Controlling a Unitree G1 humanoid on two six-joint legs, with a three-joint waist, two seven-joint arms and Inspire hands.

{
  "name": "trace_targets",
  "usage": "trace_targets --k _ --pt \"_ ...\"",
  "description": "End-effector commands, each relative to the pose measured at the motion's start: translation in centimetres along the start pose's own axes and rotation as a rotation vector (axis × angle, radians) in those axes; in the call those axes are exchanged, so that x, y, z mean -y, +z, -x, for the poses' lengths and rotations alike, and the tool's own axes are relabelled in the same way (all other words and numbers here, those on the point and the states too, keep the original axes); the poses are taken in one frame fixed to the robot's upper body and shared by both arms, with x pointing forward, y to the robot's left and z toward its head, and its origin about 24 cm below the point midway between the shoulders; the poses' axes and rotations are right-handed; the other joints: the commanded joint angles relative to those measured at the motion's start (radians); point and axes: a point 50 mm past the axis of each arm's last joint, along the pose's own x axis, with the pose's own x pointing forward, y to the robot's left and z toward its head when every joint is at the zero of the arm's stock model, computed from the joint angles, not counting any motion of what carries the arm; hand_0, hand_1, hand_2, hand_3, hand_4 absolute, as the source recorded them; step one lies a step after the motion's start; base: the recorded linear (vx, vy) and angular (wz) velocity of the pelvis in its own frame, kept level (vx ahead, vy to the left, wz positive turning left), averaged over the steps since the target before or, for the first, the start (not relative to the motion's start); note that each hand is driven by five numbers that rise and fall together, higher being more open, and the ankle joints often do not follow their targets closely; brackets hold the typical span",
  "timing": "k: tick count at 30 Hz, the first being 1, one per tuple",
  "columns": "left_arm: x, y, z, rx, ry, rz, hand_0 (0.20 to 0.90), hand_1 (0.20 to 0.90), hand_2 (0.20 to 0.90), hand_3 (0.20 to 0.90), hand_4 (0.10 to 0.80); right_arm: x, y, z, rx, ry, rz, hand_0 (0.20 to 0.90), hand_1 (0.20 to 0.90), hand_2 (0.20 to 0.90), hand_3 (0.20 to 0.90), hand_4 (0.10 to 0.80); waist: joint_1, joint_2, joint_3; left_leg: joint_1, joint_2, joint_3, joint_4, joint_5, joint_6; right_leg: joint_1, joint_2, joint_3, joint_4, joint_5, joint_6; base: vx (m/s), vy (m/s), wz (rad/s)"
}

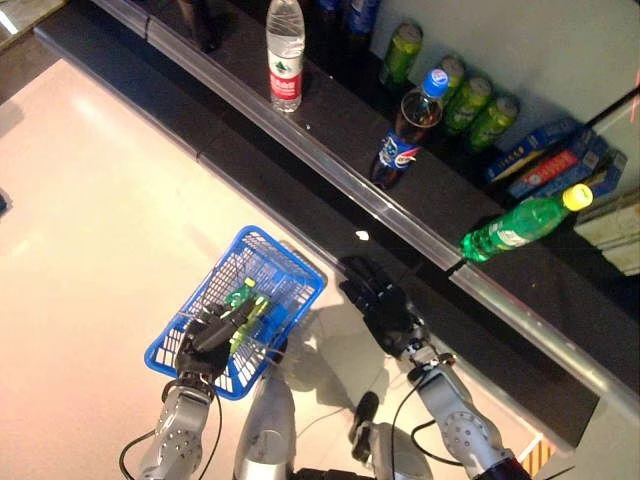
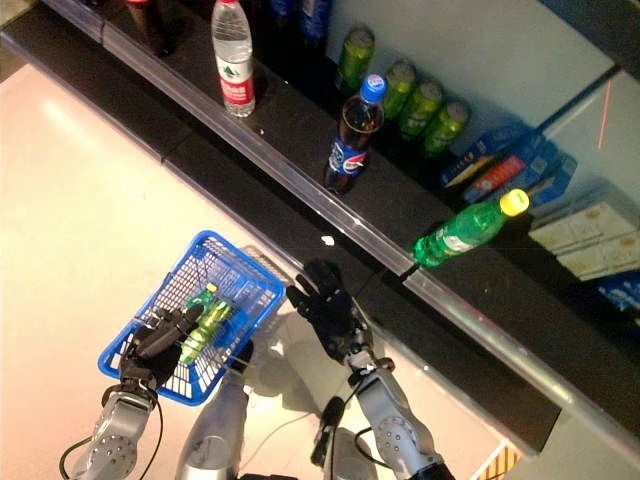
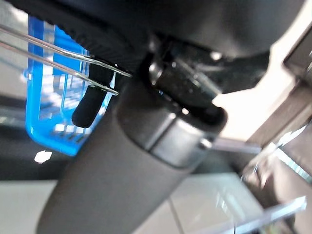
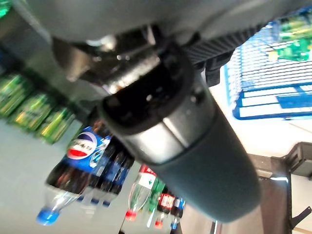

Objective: Pick up the drink and place into the basket.

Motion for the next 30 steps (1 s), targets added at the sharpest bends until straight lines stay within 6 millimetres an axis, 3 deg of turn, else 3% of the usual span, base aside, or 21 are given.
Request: trace_targets --k 1,4,7,8,10,13,15,16,17,18,21,24,27,28,29,30 --pt "0.2 3.0 0.9 0.267 -0.037 0.058 0.300 0.300 0.300 0.200 0.100 1.1 0.2 1.8 0.003 0.006 0.071 0.900 0.900 0.900 0.900 0.800 -0.025 0.058 -0.214 0.035 0.042 0.038 -0.082 0.059 0.033 -0.066 0.079 0.045 0.024 0.071 -0.111 0.016 -0.082 0.03" --pt "-3.6 2.1 1.5 0.273 0.153 0.161 0.300 0.300 0.300 0.200 0.100 3.3 -1.4 3.6 -0.112 -0.070 0.134 0.900 0.900 0.900 0.900 0.800 -0.047 0.064 -0.237 0.027 0.083 0.076 -0.116 0.099 0.009 -0.050 0.100 0.064 -0.004 0.071 -0.120 0.005 -0.061 -0.13" --pt "-4.5 1.3 1.2 0.242 0.272 0.183 0.300 0.300 0.300 0.200 0.100 5.6 -1.7 5.3 -0.151 -0.186 0.166 0.900 0.900 0.900 0.900 0.800 -0.093 0.073 -0.255 0.021 0.141 0.276 -0.098 0.119 -0.021 -0.030 0.088 -0.008 -0.031 0.071 -0.119 -0.022 0.043 0.43" --pt "-4.4 0.8 0.9 0.223 0.293 0.196 0.300 0.300 0.300 0.200 0.100 6.4 -1.8 6.0 -0.151 -0.240 0.170 0.900 0.900 0.900 0.900 0.800 -0.119 0.075 -0.263 0.030 0.163 0.381 -0.079 0.123 -0.031 -0.026 0.077 -0.050 -0.043 0.075 -0.117 -0.036 0.087 1.02" --pt "-4.5 0.4 0.8 0.217 0.315 0.208 0.300 0.300 0.300 0.200 0.100 7.1 -1.7 6.6 -0.155 -0.279 0.177 0.900 0.900 0.900 0.900 0.800 -0.136 0.074 -0.268 0.036 0.178 0.402 -0.044 0.126 -0.038 -0.026 0.065 -0.066 -0.041 0.075 -0.118 -0.016 0.163 0.97" --pt "-5.9 -0.6 1.8 0.244 0.393 0.302 0.300 0.300 0.300 0.200 0.100 8.9 -1.5 8.0 -0.219 -0.340 0.200 0.900 0.900 0.900 0.900 0.800 -0.170 0.068 -0.276 0.070 0.171 0.384 0.045 0.075 -0.027 -0.040 0.014 -0.041 -0.017 0.082 -0.114 0.100 0.453 0.44" --pt "-5.6 -1.0 1.7 0.238 0.387 0.311 0.300 0.300 0.300 0.200 0.100 9.7 -1.9 9.0 -0.228 -0.387 0.185 0.900 0.900 0.900 0.900 0.800 -0.189 0.073 -0.286 0.101 0.192 0.459 0.043 0.051 -0.044 -0.017 -0.008 -0.062 -0.014 0.068 -0.101 0.156 0.353 -0.15" --pt "-5.5 -1.0 1.6 0.233 0.379 0.307 0.300 0.300 0.300 0.200 0.100 9.8 -2.0 9.2 -0.224 -0.397 0.180 0.900 0.900 0.900 0.900 0.800 -0.190 0.076 -0.285 0.101 0.193 0.477 0.040 0.054 -0.030 -0.020 -0.015 -0.075 -0.013 0.083 -0.102 0.144 0.309 0.43" --pt "-5.3 -1.0 1.5 0.229 0.372 0.303 0.300 0.300 0.300 0.200 0.100 10.0 -2.3 9.4 -0.229 -0.415 0.171 0.900 0.900 0.900 0.900 0.800 -0.189 0.072 -0.286 0.115 0.180 0.484 0.035 0.025 -0.020 -0.008 -0.037 -0.083 -0.010 0.085 -0.088 0.134 0.325 0.82" --pt "-5.0 -1.0 1.4 0.226 0.364 0.295 0.300 0.300 0.300 0.200 0.100 10.0 -2.8 9.4 -0.239 -0.437 0.160 0.900 0.900 0.900 0.900 0.800 -0.178 0.065 -0.291 0.124 0.148 0.468 0.031 -0.012 -0.001 0.007 -0.064 -0.082 -0.009 0.098 -0.064 0.240 0.384 1.06" --pt "-4.3 -0.4 1.0 0.242 0.349 0.273 0.300 0.300 0.300 0.200 0.100 9.7 -3.8 8.9 -0.248 -0.472 0.115 0.900 0.900 0.900 0.900 0.800 -0.154 0.055 -0.298 0.141 0.104 0.447 0.039 -0.050 0.028 0.031 -0.114 -0.085 0.007 0.116 -0.025 0.216 0.335 0.78" --pt "-3.5 0.0 0.5 0.250 0.341 0.253 0.300 0.300 0.300 0.200 0.100 9.3 -5.2 8.0 -0.248 -0.522 0.095 0.900 0.900 0.900 0.900 0.800 -0.127 0.044 -0.302 0.165 0.029 0.438 0.042 -0.089 0.080 0.024 -0.187 -0.088 0.104 0.203 -0.006 0.248 0.385 0.39" --pt "-3.0 0.0 0.2 0.234 0.332 0.234 0.300 0.300 0.300 0.200 0.100 9.0 -5.9 7.6 -0.247 -0.563 0.079 0.900 0.900 0.900 0.900 0.800 -0.121 0.053 -0.302 0.178 -0.023 0.401 0.037 -0.114 0.119 -0.025 -0.214 -0.048 0.230 0.263 -0.004 0.235 0.330 0.29" --pt "-3.0 -0.1 0.1 0.227 0.328 0.223 0.300 0.300 0.300 0.200 0.100 9.2 -6.2 7.6 -0.256 -0.584 0.088 0.900 0.900 0.900 0.900 0.800 -0.125 0.068 -0.302 0.187 -0.041 0.370 0.029 -0.124 0.136 -0.064 -0.200 -0.005 0.328 0.263 -0.016 0.428 0.492 0.45" --pt "-3.0 -0.8 -0.1 0.190 0.320 0.196 0.300 0.300 0.300 0.200 0.100 10.3 -6.3 8.4 -0.288 -0.690 0.126 0.900 0.900 0.900 0.900 0.800 -0.160 0.082 -0.307 0.196 -0.080 0.298 0.022 -0.141 0.160 -0.128 -0.054 0.120 0.420 0.198 -0.041 0.449 0.483 0.66" --pt "-2.9 -1.0 -0.2 0.179 0.322 0.195 0.300 0.300 0.300 0.200 0.100 10.6 -6.4 8.7 -0.307 -0.720 0.140 0.900 0.900 0.900 0.900 0.800 -0.172 0.085 -0.313 0.191 -0.086 0.283 0.021 -0.141 0.164 -0.138 -0.005 0.147 0.413 0.182 -0.046 0.414 0.353 0.89"
